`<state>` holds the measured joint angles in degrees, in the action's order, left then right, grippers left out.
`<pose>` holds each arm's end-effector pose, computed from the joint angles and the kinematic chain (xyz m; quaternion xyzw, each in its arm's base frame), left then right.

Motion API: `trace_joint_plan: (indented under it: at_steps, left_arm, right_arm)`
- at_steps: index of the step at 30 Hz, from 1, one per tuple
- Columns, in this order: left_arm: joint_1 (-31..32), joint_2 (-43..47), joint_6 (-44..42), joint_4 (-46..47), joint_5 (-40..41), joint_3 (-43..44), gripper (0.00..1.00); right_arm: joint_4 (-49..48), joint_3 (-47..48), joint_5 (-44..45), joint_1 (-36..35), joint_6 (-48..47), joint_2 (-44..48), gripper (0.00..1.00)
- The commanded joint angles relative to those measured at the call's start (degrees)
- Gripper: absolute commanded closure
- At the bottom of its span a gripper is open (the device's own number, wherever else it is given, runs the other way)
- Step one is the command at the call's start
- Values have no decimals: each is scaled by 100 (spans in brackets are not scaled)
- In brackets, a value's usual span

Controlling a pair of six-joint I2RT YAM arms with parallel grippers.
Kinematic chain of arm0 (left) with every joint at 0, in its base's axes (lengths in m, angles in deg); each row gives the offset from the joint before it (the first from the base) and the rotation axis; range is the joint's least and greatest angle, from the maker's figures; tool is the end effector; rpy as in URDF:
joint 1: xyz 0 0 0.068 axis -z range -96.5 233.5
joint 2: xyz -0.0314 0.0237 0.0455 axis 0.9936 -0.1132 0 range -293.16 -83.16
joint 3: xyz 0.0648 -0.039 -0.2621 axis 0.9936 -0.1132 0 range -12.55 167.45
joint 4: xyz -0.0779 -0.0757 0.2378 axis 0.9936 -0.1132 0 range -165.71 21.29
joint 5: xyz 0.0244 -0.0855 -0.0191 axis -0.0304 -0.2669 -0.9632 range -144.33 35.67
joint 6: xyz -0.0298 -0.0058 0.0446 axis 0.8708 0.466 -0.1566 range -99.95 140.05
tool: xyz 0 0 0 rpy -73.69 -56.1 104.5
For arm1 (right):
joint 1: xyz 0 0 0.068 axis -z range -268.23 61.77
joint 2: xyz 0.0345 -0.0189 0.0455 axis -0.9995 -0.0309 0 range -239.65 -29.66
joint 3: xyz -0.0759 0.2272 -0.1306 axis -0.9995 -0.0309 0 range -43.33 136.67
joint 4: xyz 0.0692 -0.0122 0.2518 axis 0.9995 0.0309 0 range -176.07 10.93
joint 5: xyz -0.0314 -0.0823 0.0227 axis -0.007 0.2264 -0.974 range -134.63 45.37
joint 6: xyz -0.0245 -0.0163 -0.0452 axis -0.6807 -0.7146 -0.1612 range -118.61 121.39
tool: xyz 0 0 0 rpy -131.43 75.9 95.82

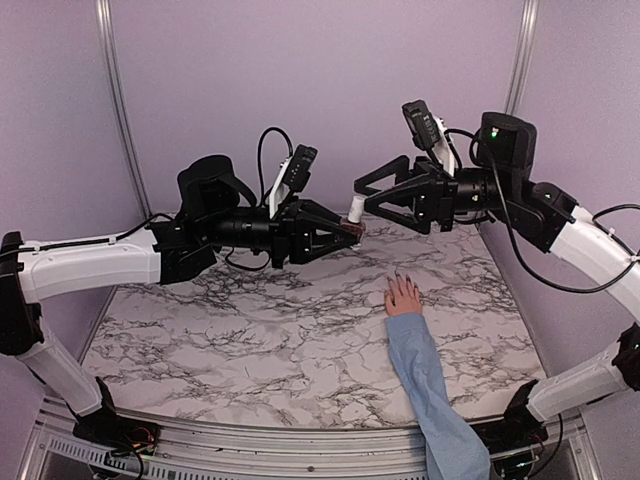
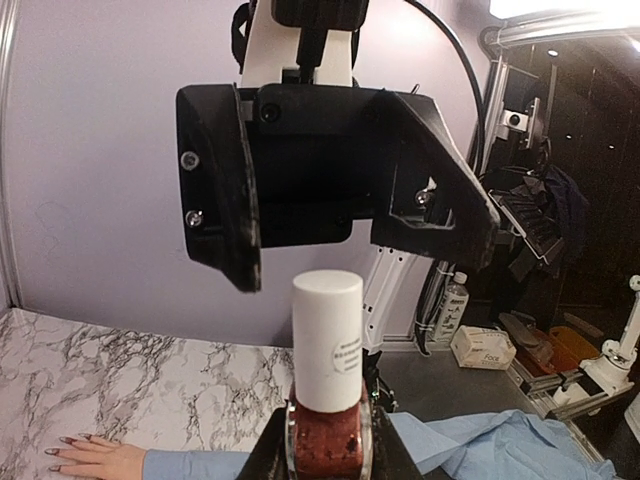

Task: Paint the nails
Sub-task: Screw the nail polish bottle.

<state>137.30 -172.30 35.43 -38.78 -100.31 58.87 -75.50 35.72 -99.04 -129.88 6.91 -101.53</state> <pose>0.1944 -0.3090 0.3809 0.4772 0.4459 -0.6086 0.4506 0.1810 0.1997 0.4489 -0.4988 0.5182 0.5490 0.4259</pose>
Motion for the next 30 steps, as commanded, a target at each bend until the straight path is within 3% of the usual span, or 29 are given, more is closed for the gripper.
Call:
trace_joint_plan:
  at_steps: [1,5,20,30]
  left_arm:
    - [98,-106,163,454,-329,310,100]
    - [134,-162,200,495,-338,380,100]
    - [131,-174,73,534,294,308,100]
    - [131,-113,-262,486,1289,174,100]
  right_arm:
    - [-91,262,-549,-120,-99,-93,43]
    - [-84,244,-599,-157,-130,-148,49]
    - [133,242,-577,-168,-167,-222,98]
    - [339,237,309,-168,-55,-274,100]
